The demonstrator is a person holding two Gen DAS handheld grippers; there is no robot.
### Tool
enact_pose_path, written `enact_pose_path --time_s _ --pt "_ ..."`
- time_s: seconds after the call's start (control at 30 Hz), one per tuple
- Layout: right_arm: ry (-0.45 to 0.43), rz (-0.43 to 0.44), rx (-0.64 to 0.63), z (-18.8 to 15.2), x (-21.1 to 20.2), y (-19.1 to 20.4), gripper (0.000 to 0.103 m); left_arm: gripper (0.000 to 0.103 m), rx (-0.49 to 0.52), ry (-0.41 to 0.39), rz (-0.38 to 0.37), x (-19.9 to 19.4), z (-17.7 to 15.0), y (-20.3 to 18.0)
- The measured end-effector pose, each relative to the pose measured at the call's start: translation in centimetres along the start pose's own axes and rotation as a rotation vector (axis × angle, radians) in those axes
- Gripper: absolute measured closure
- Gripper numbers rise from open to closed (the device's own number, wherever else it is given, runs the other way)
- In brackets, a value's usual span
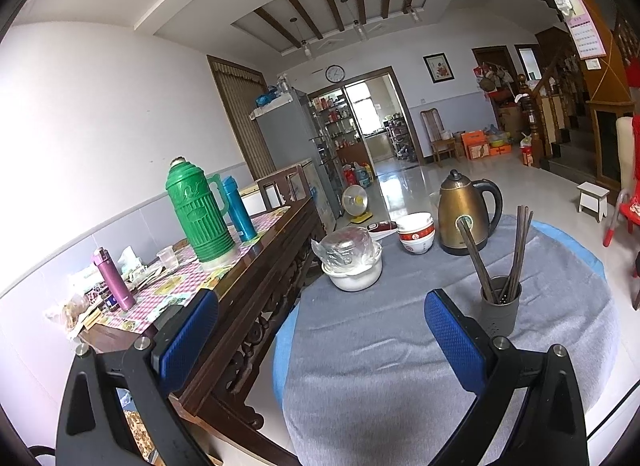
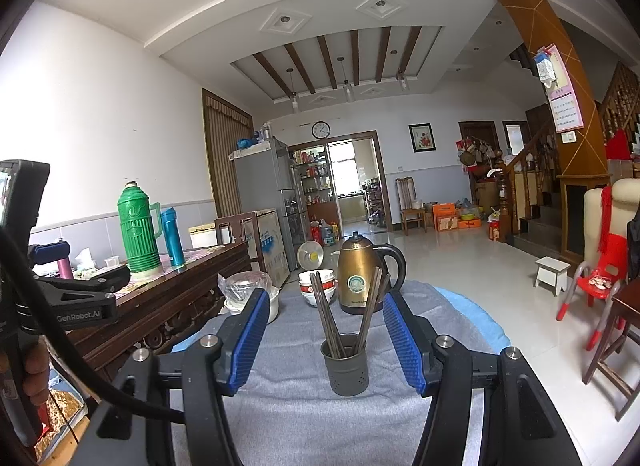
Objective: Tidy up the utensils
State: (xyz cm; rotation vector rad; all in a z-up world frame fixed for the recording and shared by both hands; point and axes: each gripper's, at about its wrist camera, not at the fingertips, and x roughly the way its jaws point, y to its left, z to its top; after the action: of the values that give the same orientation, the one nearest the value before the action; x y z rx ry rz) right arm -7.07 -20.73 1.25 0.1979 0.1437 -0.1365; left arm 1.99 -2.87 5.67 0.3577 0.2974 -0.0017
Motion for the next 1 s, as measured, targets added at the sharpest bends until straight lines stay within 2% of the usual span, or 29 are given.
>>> enact_pose_path --time_s 1.0 --pt "-0.008 0.031 -0.018 0.44 0.07 -0.36 0.039 0.001 -0.013 -0.008 -0.002 -0.03 0.0 0.47"
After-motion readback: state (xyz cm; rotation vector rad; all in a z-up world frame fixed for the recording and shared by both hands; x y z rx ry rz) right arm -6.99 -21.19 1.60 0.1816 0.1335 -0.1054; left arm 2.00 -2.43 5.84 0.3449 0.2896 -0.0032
